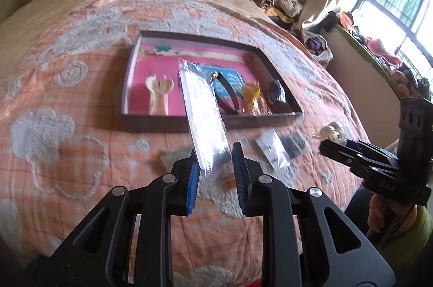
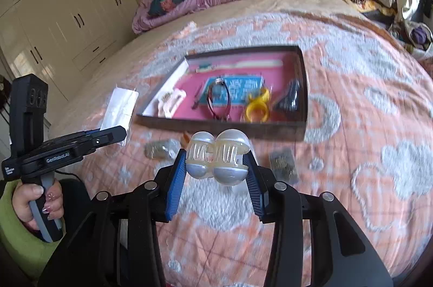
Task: Organize jewelry
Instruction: 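Carry the bag and pearl item into the box and open both tools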
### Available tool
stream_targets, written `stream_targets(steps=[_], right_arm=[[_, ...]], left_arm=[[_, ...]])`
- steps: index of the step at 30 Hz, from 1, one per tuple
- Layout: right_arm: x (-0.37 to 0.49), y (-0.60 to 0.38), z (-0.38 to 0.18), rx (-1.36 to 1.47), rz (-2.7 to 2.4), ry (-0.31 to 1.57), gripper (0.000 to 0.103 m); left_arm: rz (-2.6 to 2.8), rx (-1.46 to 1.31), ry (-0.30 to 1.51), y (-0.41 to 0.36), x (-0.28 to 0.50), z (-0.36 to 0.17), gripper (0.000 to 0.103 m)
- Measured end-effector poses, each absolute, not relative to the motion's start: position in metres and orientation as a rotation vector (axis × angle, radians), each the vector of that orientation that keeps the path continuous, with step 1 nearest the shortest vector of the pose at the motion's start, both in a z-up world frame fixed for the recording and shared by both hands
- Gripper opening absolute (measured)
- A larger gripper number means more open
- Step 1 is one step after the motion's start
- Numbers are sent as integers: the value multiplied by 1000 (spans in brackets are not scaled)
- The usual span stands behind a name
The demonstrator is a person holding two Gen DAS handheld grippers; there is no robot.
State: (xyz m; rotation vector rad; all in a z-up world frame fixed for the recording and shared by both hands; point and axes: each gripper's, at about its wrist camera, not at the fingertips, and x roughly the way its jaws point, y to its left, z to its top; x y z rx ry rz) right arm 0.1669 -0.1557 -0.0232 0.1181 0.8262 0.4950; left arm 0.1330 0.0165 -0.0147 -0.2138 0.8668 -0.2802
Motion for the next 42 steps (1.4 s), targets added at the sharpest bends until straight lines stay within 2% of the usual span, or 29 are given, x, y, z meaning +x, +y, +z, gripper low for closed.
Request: stream_targets(steps=[5,7,10,12,20,23,25,27,30,31,35,36,38,42], right_arm=[[175,-155,-8,105,499,791,41],[178,-155,-3,103,497,776,41],[183,-155,3,106,495,761,41],[185,-155,6,103,495,750,41],[196,-152,11,101,490,731,41],[198,-150,8,98,494,733,41],[199,-149,4,104,494,745,41],[199,-147,1,103,498,751,41],[200,-145,-1,99,500,760,41],[201,-145,-2,100,500,761,41],[201,-144,-2,102,499,762,41],[201,-144,-2,101,499,762,41],[201,-144,-2,98,498,763,41],[203,-145,-3,102,493,763,41]], left_arm=[[-265,-227,840,23,143,-4,16],[-258,-225,828,26,146,0,10],[-246,-228,810,31,153,6,9],[-244,-223,806,32,160,9,4],[-244,-209,843,35,179,0,1],[-251,-164,904,32,174,-16,9],[-235,-153,942,34,171,-31,23],[-215,-141,966,36,166,-43,42],[-219,-98,1011,37,163,-61,53],[-220,-93,1017,37,164,-64,53],[-229,-59,1030,38,172,-75,53],[-234,-61,1033,40,174,-78,48],[-238,-74,1031,42,175,-79,29],[-253,-103,991,46,170,-63,24]])
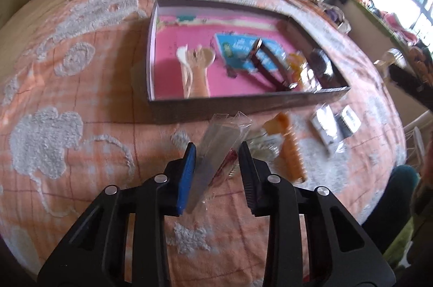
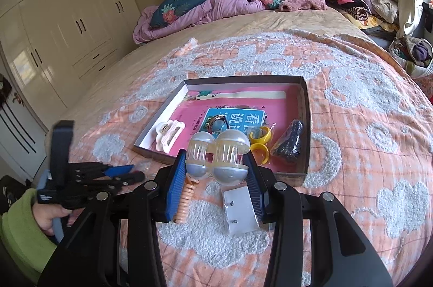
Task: Organize jewelry
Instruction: 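Carry the bag and pearl item into the box and open both tools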
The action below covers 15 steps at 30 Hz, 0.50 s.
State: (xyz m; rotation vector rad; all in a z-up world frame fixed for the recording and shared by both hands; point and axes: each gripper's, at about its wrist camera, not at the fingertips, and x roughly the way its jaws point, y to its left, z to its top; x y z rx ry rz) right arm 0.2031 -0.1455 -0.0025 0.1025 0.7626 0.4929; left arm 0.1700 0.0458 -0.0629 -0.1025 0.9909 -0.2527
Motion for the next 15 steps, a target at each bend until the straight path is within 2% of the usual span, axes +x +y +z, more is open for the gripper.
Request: stream_targets(steps=[8,15], right_arm=[[216,-146,-1,105,481,751,41],[234,-145,5,85,455,726,41]], left_arm=[[-271,-102,862,38,182,-13,23],[-264,-126,820,28,216,1,23]])
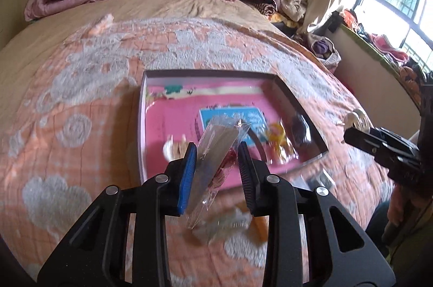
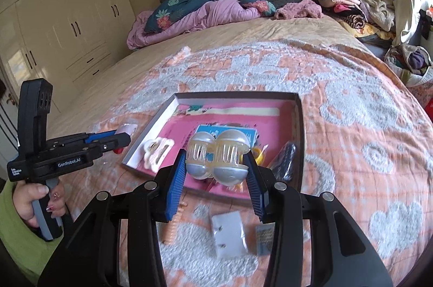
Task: Organize jewelry
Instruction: 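Carry the bag and pearl item into the box and open both tools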
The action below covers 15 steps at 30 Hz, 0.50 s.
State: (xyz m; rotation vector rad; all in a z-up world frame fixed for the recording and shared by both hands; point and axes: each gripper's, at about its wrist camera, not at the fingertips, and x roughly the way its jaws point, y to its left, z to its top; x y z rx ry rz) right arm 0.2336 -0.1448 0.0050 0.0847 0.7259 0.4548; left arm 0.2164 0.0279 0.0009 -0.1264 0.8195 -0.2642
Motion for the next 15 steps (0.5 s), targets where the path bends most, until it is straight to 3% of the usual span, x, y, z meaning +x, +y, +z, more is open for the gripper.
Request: stream_targets(steps=[15], right_arm=[[281,-146,-15,59,393,759,41]], left_arm=[[-251,-129,845,12,251,-22,23]])
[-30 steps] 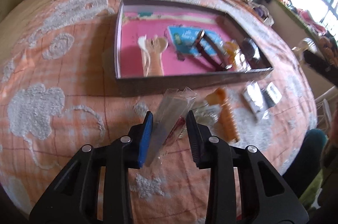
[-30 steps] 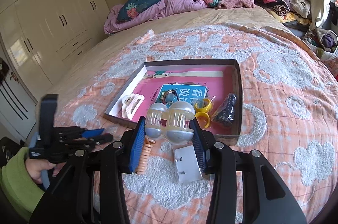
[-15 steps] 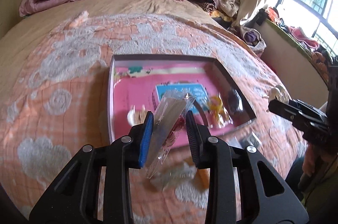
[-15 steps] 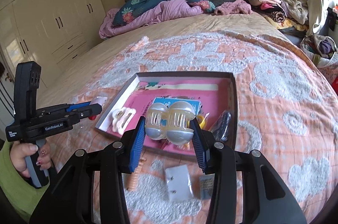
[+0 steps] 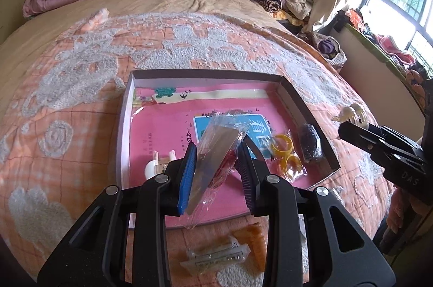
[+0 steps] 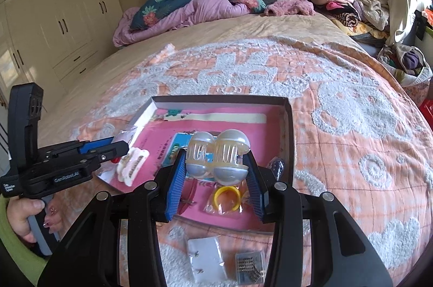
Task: Organize jewelry
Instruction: 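Carry the bag and pearl item into the box and open both tools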
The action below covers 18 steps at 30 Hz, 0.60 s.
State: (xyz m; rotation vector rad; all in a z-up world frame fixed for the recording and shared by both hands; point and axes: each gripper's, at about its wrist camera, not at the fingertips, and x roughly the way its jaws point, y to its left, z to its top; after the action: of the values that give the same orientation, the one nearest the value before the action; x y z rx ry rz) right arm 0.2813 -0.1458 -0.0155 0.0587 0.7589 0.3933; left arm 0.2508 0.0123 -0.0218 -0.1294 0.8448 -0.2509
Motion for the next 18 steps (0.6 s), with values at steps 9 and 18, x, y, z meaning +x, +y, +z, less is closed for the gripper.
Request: stream_targets(steps=[9,18], right_arm=[[296,-142,-40,50,378,815,41],[300,-139,-55,43,367,848,41]], left_arm=[[-259,-131,862,9,255,-32,24],[-271,-126,883,3,258,-42,24]])
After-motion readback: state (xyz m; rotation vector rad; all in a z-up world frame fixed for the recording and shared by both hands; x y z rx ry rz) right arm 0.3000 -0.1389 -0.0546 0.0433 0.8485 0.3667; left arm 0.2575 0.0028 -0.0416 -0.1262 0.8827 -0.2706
